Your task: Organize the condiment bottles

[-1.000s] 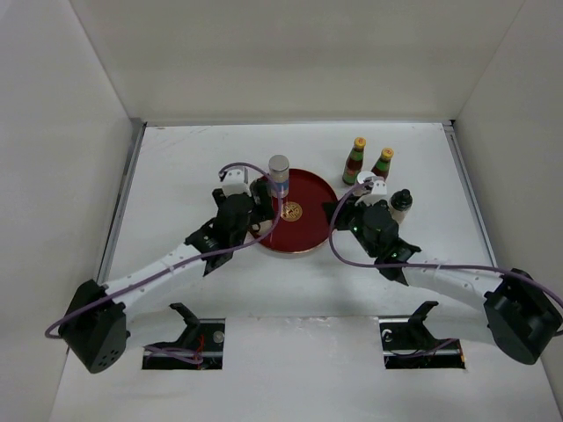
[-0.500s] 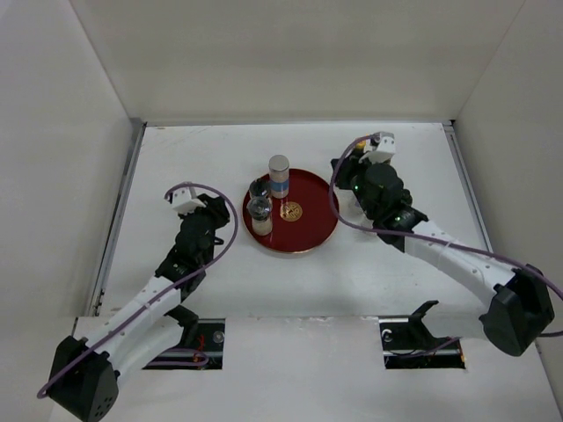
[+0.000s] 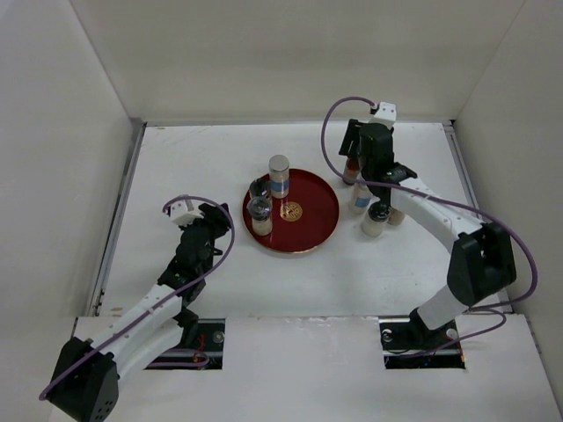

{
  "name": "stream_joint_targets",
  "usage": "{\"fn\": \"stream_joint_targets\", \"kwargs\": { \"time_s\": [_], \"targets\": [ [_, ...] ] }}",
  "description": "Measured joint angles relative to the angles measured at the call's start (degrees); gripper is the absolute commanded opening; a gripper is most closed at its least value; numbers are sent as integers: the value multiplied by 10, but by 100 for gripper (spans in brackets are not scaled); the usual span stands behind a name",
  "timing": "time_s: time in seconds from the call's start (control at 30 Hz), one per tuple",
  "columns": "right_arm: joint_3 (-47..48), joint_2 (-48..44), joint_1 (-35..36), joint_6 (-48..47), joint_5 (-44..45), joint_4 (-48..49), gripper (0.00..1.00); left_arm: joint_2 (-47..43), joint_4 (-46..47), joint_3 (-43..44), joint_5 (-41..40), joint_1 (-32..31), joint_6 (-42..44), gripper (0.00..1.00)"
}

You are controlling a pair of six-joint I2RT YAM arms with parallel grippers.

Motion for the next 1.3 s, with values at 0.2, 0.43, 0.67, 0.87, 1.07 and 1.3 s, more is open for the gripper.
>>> {"fn": "stream_joint_targets", "kwargs": {
  "time_s": [0.2,0.43,0.67,0.87,1.07,1.3],
  "targets": [
    [4,25,-16,-29,16,-9,74,9,19,-4,4,1,-6,48],
    [35,71,-38,-43,9,-12,66,21,32,-4,9,1,-7,49],
    [51,99,-37,-53,-7,-12,45,25,40,-8,11,1,-8,49],
    [57,108,-37,-63,-2,-7,31,28,40,-9,11,2,-9,50],
    [57,108,-28,-92,16,-1,26,34,40,-9,14,8,-9,50],
    [57,97,-14,-117,22,1,27,34,41,-9,16,13,-9,51]
  ]
}}
